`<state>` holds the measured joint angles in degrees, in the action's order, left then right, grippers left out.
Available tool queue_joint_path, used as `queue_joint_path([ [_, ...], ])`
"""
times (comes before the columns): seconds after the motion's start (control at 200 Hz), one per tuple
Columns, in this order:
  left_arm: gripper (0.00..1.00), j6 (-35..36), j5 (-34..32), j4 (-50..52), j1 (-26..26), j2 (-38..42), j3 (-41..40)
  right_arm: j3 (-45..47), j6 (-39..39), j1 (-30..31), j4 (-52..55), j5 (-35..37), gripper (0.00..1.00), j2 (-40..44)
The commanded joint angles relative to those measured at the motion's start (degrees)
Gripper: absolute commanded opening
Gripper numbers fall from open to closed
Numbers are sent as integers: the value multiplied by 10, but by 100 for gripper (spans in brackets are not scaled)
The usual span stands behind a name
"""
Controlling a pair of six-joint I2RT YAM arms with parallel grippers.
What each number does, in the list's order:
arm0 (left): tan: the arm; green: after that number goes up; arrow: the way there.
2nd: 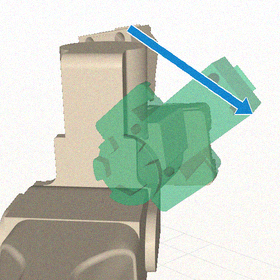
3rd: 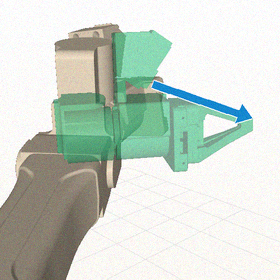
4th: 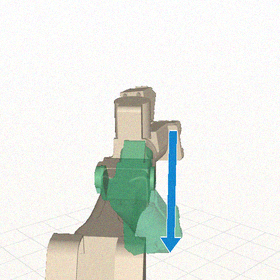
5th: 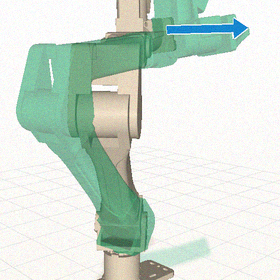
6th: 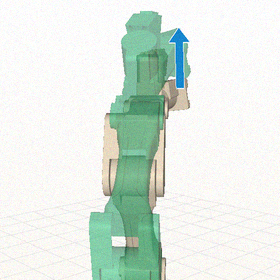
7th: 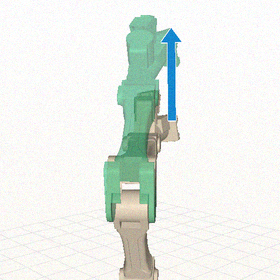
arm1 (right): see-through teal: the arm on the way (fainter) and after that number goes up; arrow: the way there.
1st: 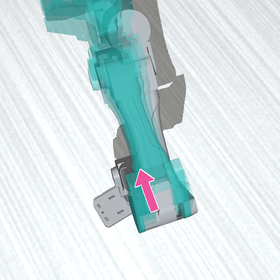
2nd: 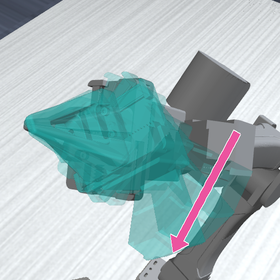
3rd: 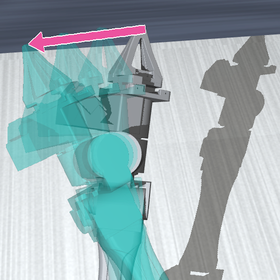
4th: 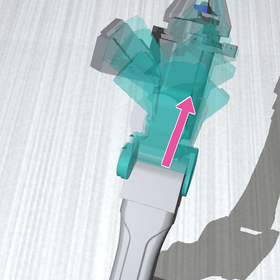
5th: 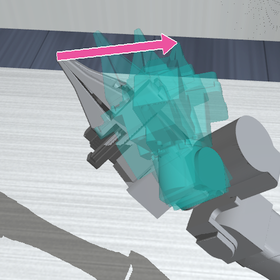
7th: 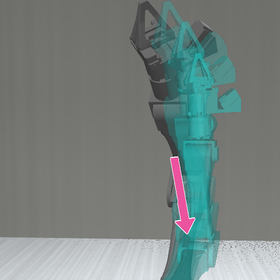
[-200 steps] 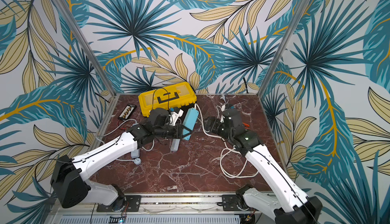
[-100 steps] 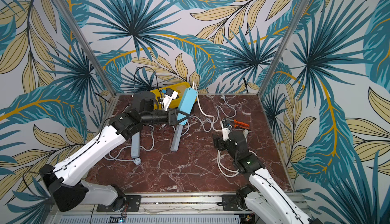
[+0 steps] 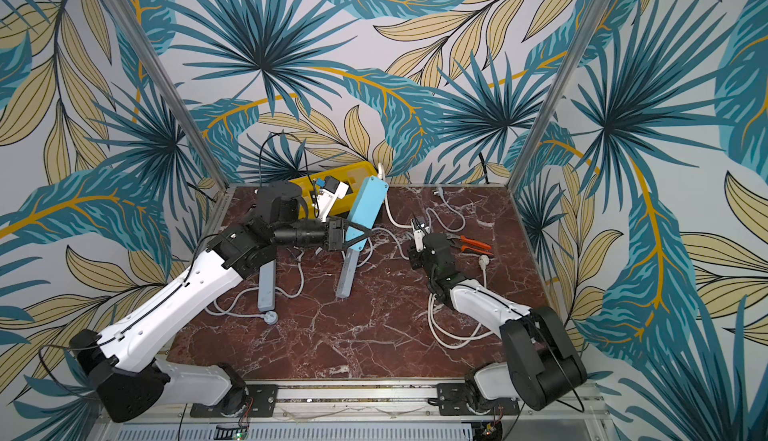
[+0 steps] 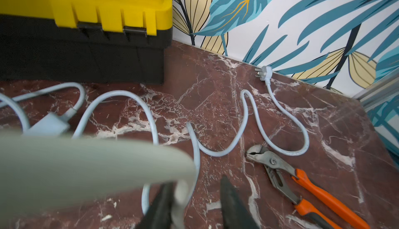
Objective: Wrap the cord around the power strip
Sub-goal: Wrap the power cord around the power strip.
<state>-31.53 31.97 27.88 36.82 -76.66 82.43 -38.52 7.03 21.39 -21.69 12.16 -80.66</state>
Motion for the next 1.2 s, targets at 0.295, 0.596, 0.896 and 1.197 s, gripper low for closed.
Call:
queue_joint_path([
  [0.295, 4, 75, -12, 4, -78, -32, 37, 2, 55, 72, 247, 66, 4, 152],
  [0.596, 4, 368, -95, 61, -86, -96, 18, -96, 207, 167, 489, 174, 1, 225],
  [0.896, 4, 589, -73, 60, -50, -108, -32, -267, 353, 194, 583, 96, 0, 214],
  [1.197, 0, 685, -111, 60, 22, -76, -92, -509, 351, 64, 700, -95, 6, 55],
])
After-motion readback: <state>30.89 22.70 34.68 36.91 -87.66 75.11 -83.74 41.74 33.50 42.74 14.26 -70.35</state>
